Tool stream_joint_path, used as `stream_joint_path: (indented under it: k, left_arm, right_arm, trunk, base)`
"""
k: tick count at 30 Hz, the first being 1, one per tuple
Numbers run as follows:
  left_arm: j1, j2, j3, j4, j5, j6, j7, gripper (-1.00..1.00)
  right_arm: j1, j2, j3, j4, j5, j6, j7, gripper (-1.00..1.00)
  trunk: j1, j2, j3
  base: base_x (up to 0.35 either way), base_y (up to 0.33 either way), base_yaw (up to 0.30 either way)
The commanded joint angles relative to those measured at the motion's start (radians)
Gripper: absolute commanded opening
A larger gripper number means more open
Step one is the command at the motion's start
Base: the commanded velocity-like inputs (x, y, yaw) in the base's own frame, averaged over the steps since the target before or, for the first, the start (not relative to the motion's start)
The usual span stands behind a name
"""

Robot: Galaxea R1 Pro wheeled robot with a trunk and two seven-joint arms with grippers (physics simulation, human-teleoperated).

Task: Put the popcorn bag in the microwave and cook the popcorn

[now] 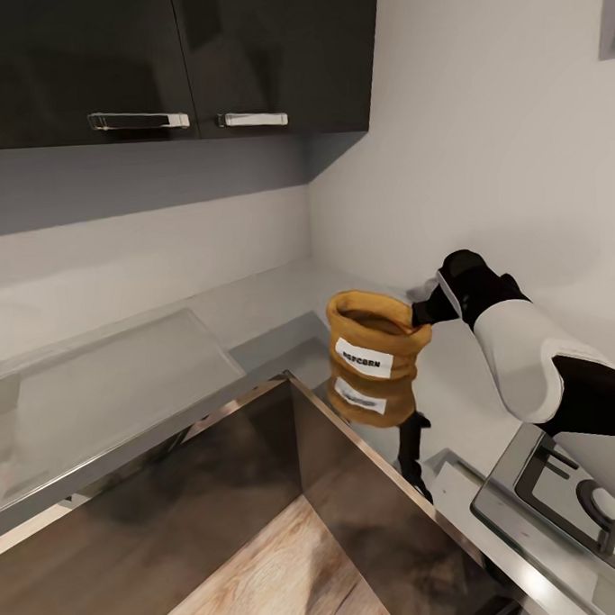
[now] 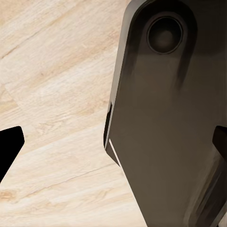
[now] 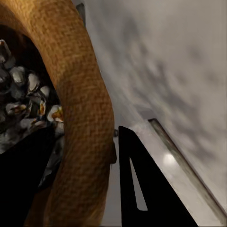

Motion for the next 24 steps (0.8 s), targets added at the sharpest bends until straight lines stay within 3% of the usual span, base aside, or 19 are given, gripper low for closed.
stream_joint_path:
  k: [1, 10, 16, 24]
  left_arm:
    - [0.0, 0.0, 0.003, 0.0, 0.006, -0.003, -0.001, 1.0]
    - [0.0, 0.0, 0.004, 0.0, 0.006, -0.004, 0.001, 1.0]
    - [0.0, -0.001, 0.003, 0.0, 0.006, -0.002, 0.001, 1.0]
    - [0.0, -0.005, 0.001, 0.0, 0.004, -0.01, 0.002, 1.0]
  right_arm:
    - [-0.001, 0.001, -0.009, -0.002, 0.012, 0.002, 0.006, -1.0]
    - [-0.001, 0.001, -0.012, -0.188, 0.003, 0.002, 0.007, -1.0]
    - [-0.001, 0.001, -0.012, -0.198, 0.0, 0.002, 0.007, -1.0]
    - [-0.001, 0.001, -0.01, -0.198, 0.004, 0.002, 0.005, -1.0]
  trunk:
    - [0.0, -0.001, -0.001]
    - [0.0, -0.001, -0.001]
    - [0.0, -0.001, -0.001]
    - [0.0, -0.001, -0.001]
  base:
    - [0.0, 0.0, 0.0]
    - [0.0, 0.0, 0.0]
    - [-0.021, 0.0, 0.0]
    - [-0.318, 0.019, 0.0]
